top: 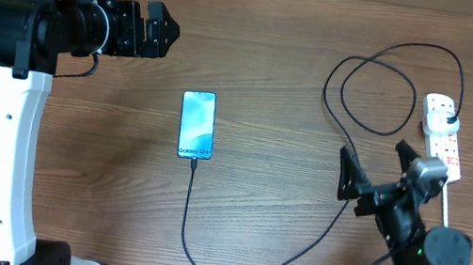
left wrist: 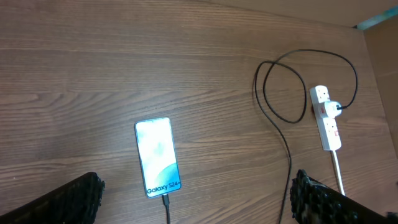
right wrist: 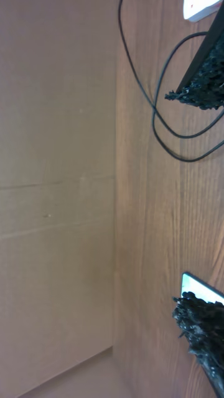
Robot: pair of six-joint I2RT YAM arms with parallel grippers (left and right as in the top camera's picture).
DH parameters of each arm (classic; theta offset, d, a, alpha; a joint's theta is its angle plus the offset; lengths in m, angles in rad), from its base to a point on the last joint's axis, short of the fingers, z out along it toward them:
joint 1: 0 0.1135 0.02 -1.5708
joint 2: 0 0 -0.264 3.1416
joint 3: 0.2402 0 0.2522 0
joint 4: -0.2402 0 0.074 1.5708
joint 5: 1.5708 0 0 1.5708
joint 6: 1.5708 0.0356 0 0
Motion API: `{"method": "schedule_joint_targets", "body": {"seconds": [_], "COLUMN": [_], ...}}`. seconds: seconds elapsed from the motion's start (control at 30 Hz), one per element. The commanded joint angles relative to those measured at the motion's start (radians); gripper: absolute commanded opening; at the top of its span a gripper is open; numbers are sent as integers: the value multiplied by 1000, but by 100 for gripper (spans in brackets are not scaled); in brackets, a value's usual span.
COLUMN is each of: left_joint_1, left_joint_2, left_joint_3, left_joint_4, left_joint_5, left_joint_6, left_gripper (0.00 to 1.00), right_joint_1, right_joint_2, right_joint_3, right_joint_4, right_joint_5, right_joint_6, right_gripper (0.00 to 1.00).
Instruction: Plug charger to phone and switch on socket
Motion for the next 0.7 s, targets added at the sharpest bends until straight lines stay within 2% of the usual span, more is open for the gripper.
{"method": "schedule_joint_targets", "body": {"seconds": [0.0,0.23,0.67], "left_joint_1": [-7,-7,-7], "left_joint_2": [3,3,3], "left_joint_3": [13,13,13], "left_joint_4": [2,2,2], "left_joint_5": [-7,-7,-7], "left_joint_6": [1,1,1], "left_gripper": [100,99,99], "right_joint_1": [-8,-8,-8], "right_joint_2": [-125,-278,-346], "right_joint_3": [-101,-240,-328], "right_joint_4": [26,46,53], "right_joint_5": [26,26,29], "right_joint_6": [-2,-2,-2], "right_gripper": [100,100,100]}}
